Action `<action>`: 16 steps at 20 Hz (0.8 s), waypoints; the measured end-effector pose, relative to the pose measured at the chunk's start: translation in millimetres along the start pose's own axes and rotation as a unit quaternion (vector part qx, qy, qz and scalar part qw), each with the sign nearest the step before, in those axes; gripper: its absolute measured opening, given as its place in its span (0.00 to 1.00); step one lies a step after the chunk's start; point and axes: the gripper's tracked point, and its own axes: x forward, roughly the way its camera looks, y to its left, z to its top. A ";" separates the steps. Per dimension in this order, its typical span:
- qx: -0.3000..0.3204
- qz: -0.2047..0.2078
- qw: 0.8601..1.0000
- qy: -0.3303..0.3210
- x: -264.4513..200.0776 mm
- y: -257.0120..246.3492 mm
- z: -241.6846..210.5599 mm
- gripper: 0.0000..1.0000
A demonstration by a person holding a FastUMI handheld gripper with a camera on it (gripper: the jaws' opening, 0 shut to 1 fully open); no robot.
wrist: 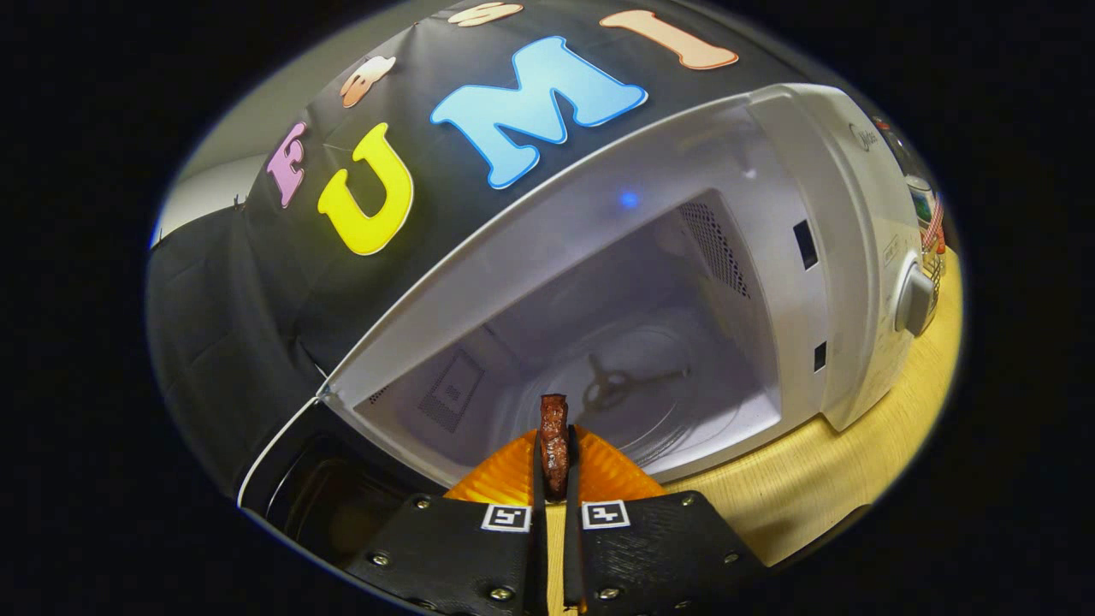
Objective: Open the microwave, put the food inside, and close the microwave door.
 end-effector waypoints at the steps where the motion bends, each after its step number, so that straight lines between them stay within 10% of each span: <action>1: 0.005 -0.004 1.000 0.000 3.8 -3.4 -0.7 0.07; 11: -0.042 -0.063 0.997 -0.027 37.0 -30.4 11.5 0.20; 15: -0.144 -0.108 0.981 -0.075 31.2 -35.7 33.1 0.99; 16: -0.168 -0.106 0.977 -0.081 29.9 -31.1 35.7 0.99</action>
